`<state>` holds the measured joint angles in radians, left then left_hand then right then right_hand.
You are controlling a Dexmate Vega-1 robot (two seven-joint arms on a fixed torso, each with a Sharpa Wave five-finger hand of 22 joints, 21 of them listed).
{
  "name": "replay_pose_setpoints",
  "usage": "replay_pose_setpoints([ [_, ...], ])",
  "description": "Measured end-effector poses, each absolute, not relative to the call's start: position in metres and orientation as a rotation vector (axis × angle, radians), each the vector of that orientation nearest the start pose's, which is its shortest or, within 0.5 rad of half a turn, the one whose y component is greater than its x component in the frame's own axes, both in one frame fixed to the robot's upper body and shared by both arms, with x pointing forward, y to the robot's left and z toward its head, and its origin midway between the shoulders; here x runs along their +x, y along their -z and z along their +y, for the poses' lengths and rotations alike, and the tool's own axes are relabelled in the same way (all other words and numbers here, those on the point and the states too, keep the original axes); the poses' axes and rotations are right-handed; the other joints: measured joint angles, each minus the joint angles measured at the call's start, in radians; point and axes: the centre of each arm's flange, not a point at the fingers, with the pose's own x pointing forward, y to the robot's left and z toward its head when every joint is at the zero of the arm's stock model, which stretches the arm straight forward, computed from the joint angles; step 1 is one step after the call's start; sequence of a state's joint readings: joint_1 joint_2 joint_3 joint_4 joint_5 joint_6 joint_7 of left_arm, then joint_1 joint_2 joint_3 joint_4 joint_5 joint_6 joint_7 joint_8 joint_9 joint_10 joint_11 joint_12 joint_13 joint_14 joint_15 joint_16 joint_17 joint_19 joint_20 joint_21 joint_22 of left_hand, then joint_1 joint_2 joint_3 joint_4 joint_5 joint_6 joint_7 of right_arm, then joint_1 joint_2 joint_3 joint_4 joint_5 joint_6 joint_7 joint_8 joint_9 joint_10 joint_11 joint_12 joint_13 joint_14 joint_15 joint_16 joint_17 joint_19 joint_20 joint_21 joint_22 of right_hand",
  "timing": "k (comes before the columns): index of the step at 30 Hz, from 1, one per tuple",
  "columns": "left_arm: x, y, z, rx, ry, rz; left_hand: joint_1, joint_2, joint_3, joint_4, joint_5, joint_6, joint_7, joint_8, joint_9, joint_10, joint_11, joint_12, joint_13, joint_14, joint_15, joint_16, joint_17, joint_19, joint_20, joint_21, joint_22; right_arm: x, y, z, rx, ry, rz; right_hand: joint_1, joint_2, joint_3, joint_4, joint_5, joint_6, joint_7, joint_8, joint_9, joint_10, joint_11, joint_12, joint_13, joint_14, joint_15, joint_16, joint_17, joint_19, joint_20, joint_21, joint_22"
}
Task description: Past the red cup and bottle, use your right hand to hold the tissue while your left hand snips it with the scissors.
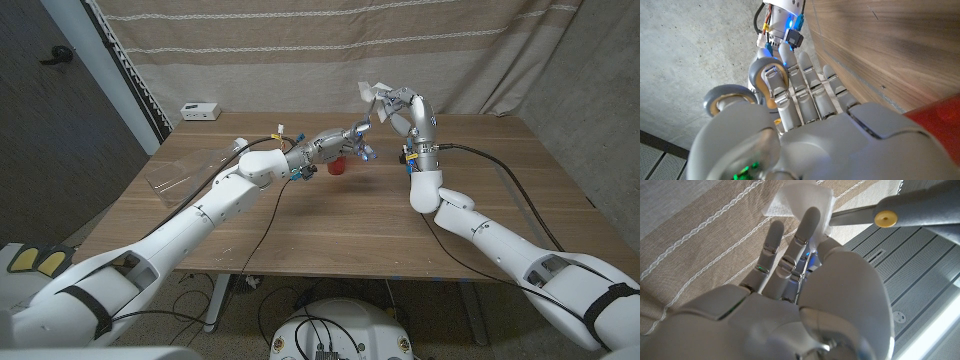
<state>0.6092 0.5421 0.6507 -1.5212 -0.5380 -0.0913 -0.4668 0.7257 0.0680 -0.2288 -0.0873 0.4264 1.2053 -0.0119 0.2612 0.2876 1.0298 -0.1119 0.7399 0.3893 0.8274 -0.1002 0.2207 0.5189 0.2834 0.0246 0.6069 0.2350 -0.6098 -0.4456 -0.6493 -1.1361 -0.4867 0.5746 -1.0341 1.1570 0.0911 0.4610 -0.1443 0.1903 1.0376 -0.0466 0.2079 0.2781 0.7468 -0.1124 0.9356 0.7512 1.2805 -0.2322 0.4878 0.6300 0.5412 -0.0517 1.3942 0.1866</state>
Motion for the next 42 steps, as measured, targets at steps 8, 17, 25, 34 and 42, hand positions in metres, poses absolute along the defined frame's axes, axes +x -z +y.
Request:
replay_pose_setpoints([
  [8,0.5975,-0.0408,0.1008,0.394,0.928,-0.6,0.057,0.03,0.054,-0.035,-0.019,0.003,0.016,0.0,-0.01,-0.009,0.027,0.007,-0.006,0.009,-0.001,0.0,-0.013,0.0,-0.007,0.004,0.0,0.6018,-0.0404,-0.1974,-0.563,0.351,-1.36,0.0,0.0,0.002,-0.002,-0.002,0.0,0.0,0.005,0.0,0.0,0.0,0.0,-0.001,0.0,0.0,0.0,0.0,0.0,0.0,0.0,0.002],
  [17,0.5981,-0.0381,0.1026,0.381,0.914,-0.603,0.122,-0.035,0.22,-0.065,-0.099,0.06,-0.01,0.035,-0.013,0.012,0.048,0.033,-0.013,0.052,-0.013,-0.008,-0.046,0.009,-0.031,0.035,0.0,0.6029,-0.0404,-0.1978,-0.564,0.355,-1.349,0.0,0.0,0.003,-0.003,-0.002,0.0,0.0,0.007,-0.004,0.0,0.0,0.0,-0.001,0.0,0.0,0.0,0.0,0.0,0.0,0.0,0.0],
  [25,0.5962,-0.0369,0.1036,0.373,0.9,-0.611,0.132,-0.045,0.274,-0.048,-0.135,0.062,-0.012,0.043,0.001,-0.003,0.063,0.05,0.007,0.059,-0.012,-0.015,-0.055,0.004,-0.036,0.044,0.005,0.6042,-0.0409,-0.1996,-0.561,0.364,-1.335,0.0,0.0,0.003,-0.004,-0.005,-0.006,0.006,0.008,-0.004,0.003,0.004,0.0,-0.001,0.0,0.0,-0.008,0.0,0.0,0.0,0.0,-0.001],
  [34,0.5945,-0.0345,0.1057,0.364,0.884,-0.611,0.132,-0.045,0.298,-0.038,-0.158,0.067,-0.017,0.057,0.012,-0.004,0.064,0.052,0.008,0.063,-0.012,-0.015,-0.06,0.004,-0.047,0.048,0.002,0.6055,-0.0406,-0.2002,-0.563,0.368,-1.32,0.0,0.0,0.003,-0.003,-0.005,-0.005,0.005,0.008,-0.004,0.003,0.004,0.0,0.001,0.004,-0.004,-0.008,0.0,0.0,0.0,0.0,-0.001],
  [42,0.5942,-0.0335,0.1069,0.35,0.868,-0.604,0.138,-0.052,0.317,-0.035,-0.176,0.067,-0.017,0.061,0.017,0.002,0.069,0.052,0.008,0.071,-0.017,-0.015,-0.065,0.004,-0.047,0.052,0.002,0.6052,-0.0407,-0.2002,-0.566,0.368,-1.314,-0.002,-0.002,0.006,-0.006,-0.001,-0.005,0.005,0.008,-0.004,0.003,0.004,0.0,0.002,0.004,-0.004,-0.008,0.0,0.0,0.0,0.0,-0.001],
])
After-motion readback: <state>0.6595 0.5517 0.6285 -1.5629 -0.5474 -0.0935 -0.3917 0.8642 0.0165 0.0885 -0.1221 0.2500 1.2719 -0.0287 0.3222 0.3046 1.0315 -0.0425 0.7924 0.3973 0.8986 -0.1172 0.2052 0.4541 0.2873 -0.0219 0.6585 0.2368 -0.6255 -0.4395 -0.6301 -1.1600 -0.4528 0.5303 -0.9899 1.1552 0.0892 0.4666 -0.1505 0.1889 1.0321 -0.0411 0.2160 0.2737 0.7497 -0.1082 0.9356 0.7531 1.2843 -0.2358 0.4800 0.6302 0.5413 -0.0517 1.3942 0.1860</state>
